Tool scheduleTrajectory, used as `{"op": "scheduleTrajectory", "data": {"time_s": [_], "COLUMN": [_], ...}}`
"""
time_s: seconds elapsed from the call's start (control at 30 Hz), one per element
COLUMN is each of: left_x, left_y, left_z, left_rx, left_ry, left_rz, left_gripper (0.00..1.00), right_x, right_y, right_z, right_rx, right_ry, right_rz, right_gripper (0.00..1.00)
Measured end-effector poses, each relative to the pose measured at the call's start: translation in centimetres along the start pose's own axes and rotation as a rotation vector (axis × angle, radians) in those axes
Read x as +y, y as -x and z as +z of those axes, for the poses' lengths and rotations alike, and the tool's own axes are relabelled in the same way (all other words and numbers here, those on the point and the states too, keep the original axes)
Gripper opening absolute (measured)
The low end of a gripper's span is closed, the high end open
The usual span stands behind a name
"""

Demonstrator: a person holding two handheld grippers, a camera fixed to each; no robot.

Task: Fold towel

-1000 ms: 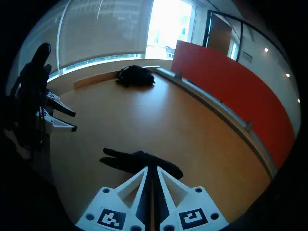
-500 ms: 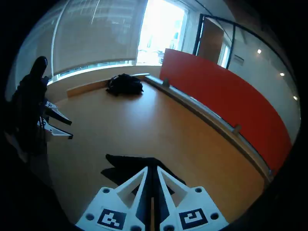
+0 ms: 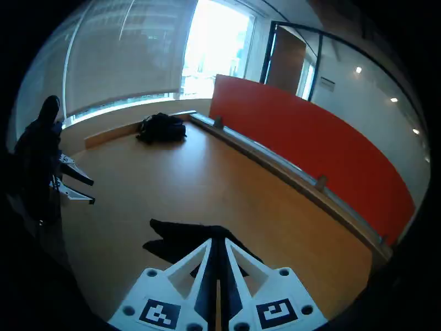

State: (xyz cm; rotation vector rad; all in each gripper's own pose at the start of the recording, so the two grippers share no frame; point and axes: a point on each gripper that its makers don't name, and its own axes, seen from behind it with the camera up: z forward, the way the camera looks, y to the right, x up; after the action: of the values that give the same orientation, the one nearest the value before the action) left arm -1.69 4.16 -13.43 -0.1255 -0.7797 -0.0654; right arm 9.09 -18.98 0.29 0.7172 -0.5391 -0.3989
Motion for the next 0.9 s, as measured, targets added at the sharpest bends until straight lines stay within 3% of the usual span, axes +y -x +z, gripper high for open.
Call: {"op": "scheduleTrajectory", "data": {"time_s": [0.9], "left_x": [0.5], "left_y": [-1.1], "left_z": [1.1], "left_rx": [-0.007], "left_ry": [-0.013], "left_rz": [0.018], "left_gripper": [0.9], "right_x": [12.1], "right_y": [6.1], "right_z": [-7.2], "right_rx": [-0.056], "right_ry": [0.13], "right_rz": [0.079], "right_gripper": [0.02]}}
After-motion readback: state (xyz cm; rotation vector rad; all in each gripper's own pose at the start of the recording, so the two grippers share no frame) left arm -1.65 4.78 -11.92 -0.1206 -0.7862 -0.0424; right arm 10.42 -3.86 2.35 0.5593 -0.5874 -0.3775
